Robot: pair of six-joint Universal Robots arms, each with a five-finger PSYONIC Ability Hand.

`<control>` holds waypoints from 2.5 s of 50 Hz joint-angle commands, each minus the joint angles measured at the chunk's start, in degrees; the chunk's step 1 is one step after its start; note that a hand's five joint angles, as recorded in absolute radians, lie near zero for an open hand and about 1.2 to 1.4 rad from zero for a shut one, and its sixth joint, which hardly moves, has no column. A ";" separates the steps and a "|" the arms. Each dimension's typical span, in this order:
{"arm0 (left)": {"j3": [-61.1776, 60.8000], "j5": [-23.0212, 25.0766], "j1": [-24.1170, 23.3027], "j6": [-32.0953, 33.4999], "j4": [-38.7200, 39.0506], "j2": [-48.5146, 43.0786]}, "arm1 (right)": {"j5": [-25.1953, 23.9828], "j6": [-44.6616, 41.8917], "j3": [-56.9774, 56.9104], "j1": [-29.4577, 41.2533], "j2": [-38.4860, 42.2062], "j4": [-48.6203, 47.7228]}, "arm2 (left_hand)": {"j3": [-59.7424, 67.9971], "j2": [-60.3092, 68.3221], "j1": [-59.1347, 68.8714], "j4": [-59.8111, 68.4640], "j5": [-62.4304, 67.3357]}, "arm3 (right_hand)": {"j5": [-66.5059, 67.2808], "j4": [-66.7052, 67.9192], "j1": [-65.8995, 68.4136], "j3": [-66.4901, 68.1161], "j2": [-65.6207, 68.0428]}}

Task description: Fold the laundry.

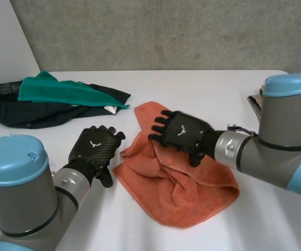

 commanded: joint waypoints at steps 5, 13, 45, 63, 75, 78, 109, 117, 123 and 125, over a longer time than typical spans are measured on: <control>4.32 3.33 0.16 -0.24 1.85 -4.84 | -0.69 -0.64 0.11 1.08 1.89 0.14 | -0.42 -0.30 -0.56 -0.12 0.92 | 52.94 53.40 52.76 53.36 53.29; 8.72 4.92 -2.38 -1.56 3.08 -6.35 | -0.07 8.56 2.83 0.64 -3.28 0.14 | 0.42 0.54 0.28 0.72 1.76 | -3.55 -3.09 -3.74 -3.13 -3.20; 28.67 5.19 -14.34 11.88 -2.63 -21.37 | 10.03 23.98 28.41 -22.65 -16.21 -2.93 | 23.27 23.39 23.13 23.57 24.62 | -3.55 -3.09 -3.74 -3.13 -3.20; 31.22 4.66 -15.05 10.39 -2.98 -15.24 | 10.47 30.01 32.98 -24.23 -15.95 -9.00 | 64.32 64.44 64.17 64.61 65.66 | -3.55 -3.09 -3.74 -3.13 -3.20; 32.19 4.57 -13.38 8.63 -3.33 -10.39 | 9.51 59.97 28.60 -18.02 -11.83 -8.39 | 64.32 64.44 64.17 64.61 65.66 | -3.55 -3.09 -3.74 -3.13 -3.20; 32.63 4.57 -13.20 8.63 -3.15 -10.39 | 9.51 66.06 26.57 -14.40 -10.33 -8.12 | 64.32 64.44 64.17 64.61 65.66 | -3.55 -3.09 -3.74 -3.13 -3.20; 31.40 -0.26 -8.72 1.25 -7.54 1.91 | 32.09 39.73 -6.73 -7.01 -8.39 -19.63 | 64.32 64.44 64.17 64.61 65.66 | 66.45 66.91 66.26 66.87 66.80; 29.30 -0.70 -5.82 1.43 -9.74 1.74 | 27.88 33.21 -8.16 0.90 -8.66 -19.81 | 64.32 64.44 64.17 64.61 65.66 | 66.45 66.91 66.26 66.87 66.80; 23.06 -0.27 -0.72 0.99 -9.48 1.48 | 23.84 33.12 -2.97 3.98 -7.69 -18.67 | 64.32 64.44 64.17 64.61 65.66 | 66.45 66.91 66.26 66.87 66.80; 20.68 -0.26 -0.54 0.81 -9.39 1.30 | 23.57 33.12 -1.65 5.47 -5.94 -18.14 | 64.32 64.44 64.17 64.61 65.66 | 66.45 66.91 66.26 66.87 66.80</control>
